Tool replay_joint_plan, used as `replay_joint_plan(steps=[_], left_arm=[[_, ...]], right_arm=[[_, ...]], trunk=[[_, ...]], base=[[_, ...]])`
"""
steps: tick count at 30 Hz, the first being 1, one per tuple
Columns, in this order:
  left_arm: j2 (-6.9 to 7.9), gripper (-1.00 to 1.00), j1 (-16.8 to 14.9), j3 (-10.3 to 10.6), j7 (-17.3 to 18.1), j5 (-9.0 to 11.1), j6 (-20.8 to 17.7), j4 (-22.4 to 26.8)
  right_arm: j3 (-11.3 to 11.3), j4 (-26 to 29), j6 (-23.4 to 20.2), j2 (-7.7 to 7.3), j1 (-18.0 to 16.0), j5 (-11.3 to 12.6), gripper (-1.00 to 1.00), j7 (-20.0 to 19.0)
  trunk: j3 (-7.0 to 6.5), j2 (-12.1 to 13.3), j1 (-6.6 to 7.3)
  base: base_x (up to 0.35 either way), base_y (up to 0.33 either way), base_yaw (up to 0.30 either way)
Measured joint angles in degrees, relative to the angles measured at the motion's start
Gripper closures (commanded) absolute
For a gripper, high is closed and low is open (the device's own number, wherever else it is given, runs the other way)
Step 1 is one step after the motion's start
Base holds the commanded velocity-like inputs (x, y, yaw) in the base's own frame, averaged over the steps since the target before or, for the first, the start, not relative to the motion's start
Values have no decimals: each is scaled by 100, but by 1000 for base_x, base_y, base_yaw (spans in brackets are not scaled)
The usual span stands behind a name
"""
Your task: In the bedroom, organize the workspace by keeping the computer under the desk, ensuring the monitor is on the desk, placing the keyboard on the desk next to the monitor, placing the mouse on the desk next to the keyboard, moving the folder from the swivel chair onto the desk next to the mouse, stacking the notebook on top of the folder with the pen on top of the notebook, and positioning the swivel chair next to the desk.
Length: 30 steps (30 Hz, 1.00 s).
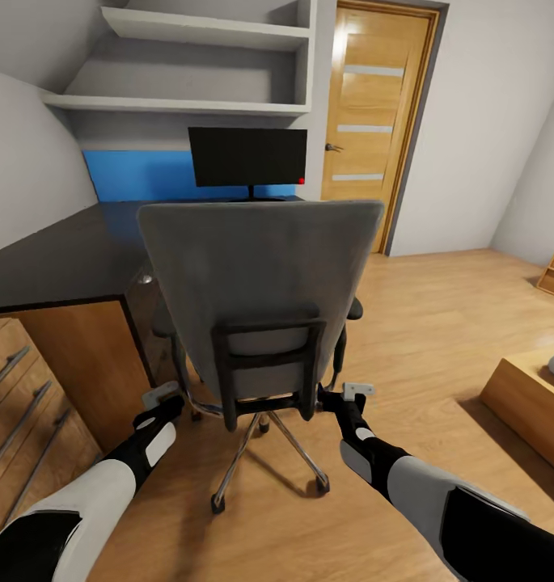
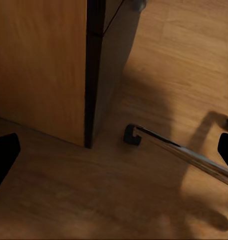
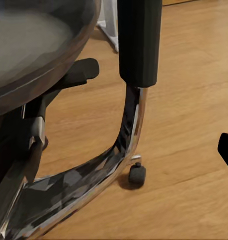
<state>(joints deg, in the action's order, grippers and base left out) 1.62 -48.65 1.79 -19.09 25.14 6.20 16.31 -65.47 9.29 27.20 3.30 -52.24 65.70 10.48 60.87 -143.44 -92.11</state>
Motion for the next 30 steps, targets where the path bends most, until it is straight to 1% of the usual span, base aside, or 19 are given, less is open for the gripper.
replay_joint_plan(steps=[1,4,17,23,30], left_arm=[[-1,-100,0,4,5,-1,1,1],[-2,-100,-2,14,17,-9,1,5],[2,-100,-2,11,26,-8,-1,5],[3,-100,-1,11,24,-8,-6,5],[-1,-100,-1,16,32,-8,-13,0]], right_arm=[[9,-2,3,1,0,17,-100,0],[-9,6,-6,8,-2,-59,-100,-10],[-13,6,-6,14,-2,-59,-100,-2],[-13,8,-5,14,-2,-60,-100,-2],[-14,12,-5,23,-2,-60,-100,0]], trunk=[[0,0,-1],[-1,0,-3],[-1,0,-4],[-1,0,-4],[-1,0,-4]], base=[[76,-18,0],[-84,-6,0],[-274,-18,0],[-185,-133,0],[-230,-224,0]])
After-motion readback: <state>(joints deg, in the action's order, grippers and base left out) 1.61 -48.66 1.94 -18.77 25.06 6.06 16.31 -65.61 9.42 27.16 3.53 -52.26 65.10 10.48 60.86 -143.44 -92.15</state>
